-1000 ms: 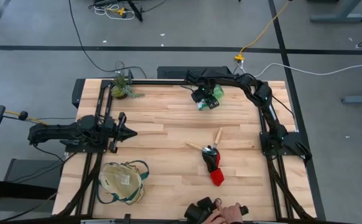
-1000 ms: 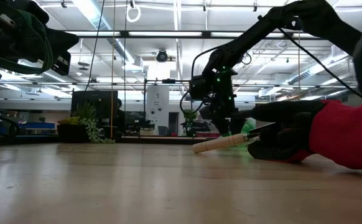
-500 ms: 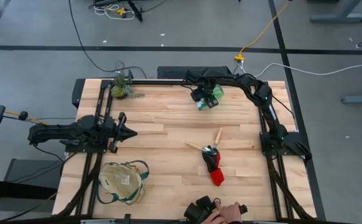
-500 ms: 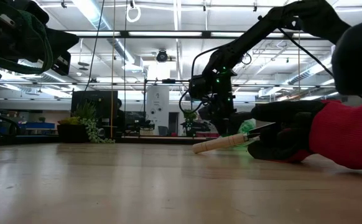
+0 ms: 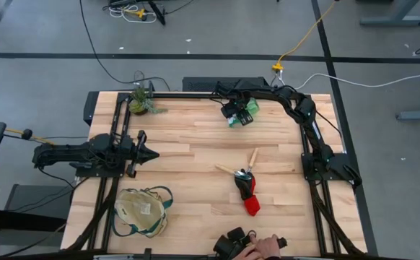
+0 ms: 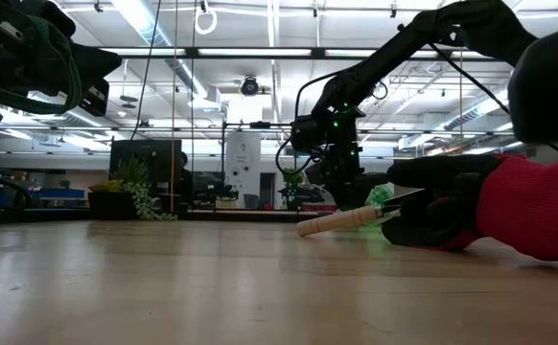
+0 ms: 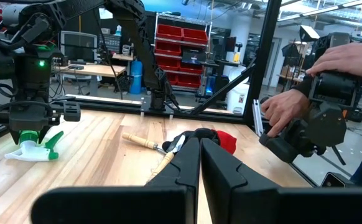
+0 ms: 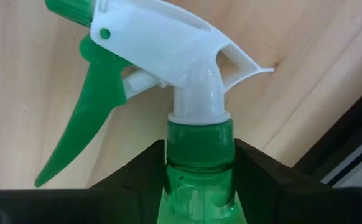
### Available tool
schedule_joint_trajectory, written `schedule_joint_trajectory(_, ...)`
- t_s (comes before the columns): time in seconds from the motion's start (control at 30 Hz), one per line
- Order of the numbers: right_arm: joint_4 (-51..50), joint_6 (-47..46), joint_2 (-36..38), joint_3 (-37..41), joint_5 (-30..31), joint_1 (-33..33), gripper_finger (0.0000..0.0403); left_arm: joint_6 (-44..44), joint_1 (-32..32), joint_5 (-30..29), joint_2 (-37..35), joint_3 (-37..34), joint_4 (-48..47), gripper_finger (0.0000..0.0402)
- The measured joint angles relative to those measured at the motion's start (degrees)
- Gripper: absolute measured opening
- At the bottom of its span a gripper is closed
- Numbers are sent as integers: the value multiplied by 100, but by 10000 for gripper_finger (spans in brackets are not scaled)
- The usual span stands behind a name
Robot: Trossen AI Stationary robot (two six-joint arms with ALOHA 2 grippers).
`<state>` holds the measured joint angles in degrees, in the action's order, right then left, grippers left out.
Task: Pick & Place Garden tools in Gardening bag
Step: Put the green spray bottle into the white gardening bag
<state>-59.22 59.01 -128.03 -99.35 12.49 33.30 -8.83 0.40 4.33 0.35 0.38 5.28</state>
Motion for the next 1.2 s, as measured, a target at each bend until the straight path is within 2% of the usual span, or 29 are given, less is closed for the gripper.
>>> schedule_joint_trajectory(0.57,-90,-16,32,2,12,0,168,1,0,1,-1,0,0,21)
schedule_joint_trajectory(0.8,-169,-419,127,2,1,0,167,1,0,-1,0,0,0,21)
schedule_joint_trajectory(1.2,-46,-389,715,2,59,-160,167,1,0,0,0,0,0,21)
